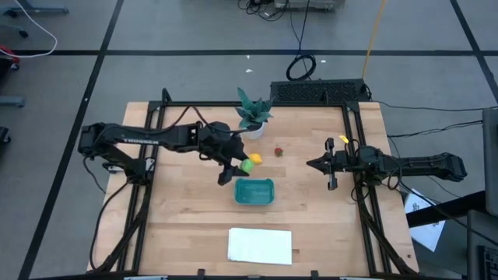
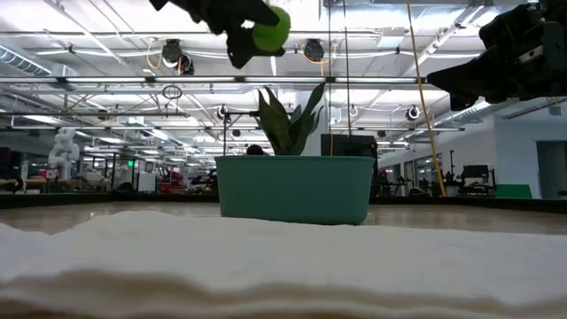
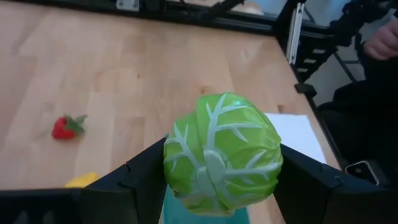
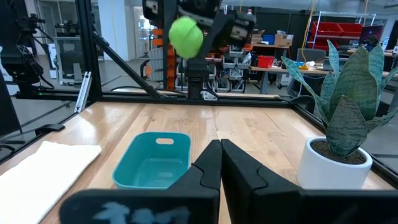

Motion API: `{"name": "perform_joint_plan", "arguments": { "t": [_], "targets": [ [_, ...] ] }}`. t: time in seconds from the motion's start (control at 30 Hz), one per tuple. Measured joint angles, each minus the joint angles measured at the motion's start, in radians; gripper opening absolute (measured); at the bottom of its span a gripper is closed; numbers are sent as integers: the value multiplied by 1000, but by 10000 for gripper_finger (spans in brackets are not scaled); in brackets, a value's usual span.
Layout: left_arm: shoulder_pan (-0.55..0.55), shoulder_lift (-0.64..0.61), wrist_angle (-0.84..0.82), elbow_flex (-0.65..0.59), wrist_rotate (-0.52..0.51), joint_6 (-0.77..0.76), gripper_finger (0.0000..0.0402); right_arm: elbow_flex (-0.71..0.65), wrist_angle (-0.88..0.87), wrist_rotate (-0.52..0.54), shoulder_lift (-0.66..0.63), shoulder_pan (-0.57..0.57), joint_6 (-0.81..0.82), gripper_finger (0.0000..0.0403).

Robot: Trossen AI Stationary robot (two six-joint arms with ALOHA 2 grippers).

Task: Pick and placing Produce into tupperware
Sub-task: Put the green cabbage into the green bin

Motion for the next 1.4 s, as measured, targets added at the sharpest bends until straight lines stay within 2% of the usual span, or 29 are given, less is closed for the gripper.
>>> {"name": "perform_joint_plan", "arguments": {
  "t": [0.23,0.3,0.53,0.77,1.0,1.4],
  "targets": [
    [23,51,-71,111,-18,27,243,0,0,0,0,0,0,0],
    [32,77,-138,145,-21,31,243,0,0,0,1,0,0,0],
    [46,235,-288,320,0,96,243,0,0,0,14,0,0,0],
    [46,366,-490,444,2,168,243,0,0,0,23,0,0,0],
    [44,443,-598,457,1,276,243,0,0,0,27,0,-1,0],
    [-19,511,-590,454,-57,339,243,0,-1,0,27,0,-1,0]
  ]
}}
